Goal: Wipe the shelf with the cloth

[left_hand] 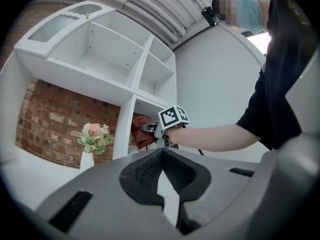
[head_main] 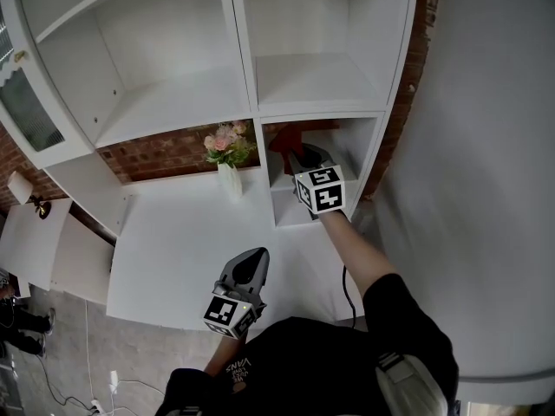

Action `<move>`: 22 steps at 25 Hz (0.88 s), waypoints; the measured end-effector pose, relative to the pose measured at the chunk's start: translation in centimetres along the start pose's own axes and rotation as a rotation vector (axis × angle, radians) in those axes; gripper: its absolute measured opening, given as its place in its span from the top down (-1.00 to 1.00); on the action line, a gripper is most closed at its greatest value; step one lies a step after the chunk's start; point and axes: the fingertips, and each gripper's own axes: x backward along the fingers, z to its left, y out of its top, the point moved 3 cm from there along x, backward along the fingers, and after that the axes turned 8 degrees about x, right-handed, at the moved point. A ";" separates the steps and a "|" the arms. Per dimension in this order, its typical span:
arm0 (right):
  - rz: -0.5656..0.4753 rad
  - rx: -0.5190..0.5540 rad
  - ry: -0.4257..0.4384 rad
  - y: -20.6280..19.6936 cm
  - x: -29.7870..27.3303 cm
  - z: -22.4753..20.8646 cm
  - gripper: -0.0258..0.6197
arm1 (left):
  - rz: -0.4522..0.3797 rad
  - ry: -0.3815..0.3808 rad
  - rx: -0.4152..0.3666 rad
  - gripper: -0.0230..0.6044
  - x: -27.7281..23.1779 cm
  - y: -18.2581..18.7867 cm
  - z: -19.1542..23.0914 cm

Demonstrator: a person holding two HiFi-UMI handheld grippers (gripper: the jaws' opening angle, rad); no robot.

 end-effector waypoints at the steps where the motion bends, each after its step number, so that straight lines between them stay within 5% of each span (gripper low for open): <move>1: 0.017 0.004 -0.005 -0.2 -0.8 -0.2 0.75 | -0.001 0.004 -0.002 0.91 0.0 0.0 0.3; 22: 0.210 0.056 0.018 -3.7 -11.1 -1.5 0.75 | -0.036 0.038 0.000 0.91 -3.4 0.4 3.2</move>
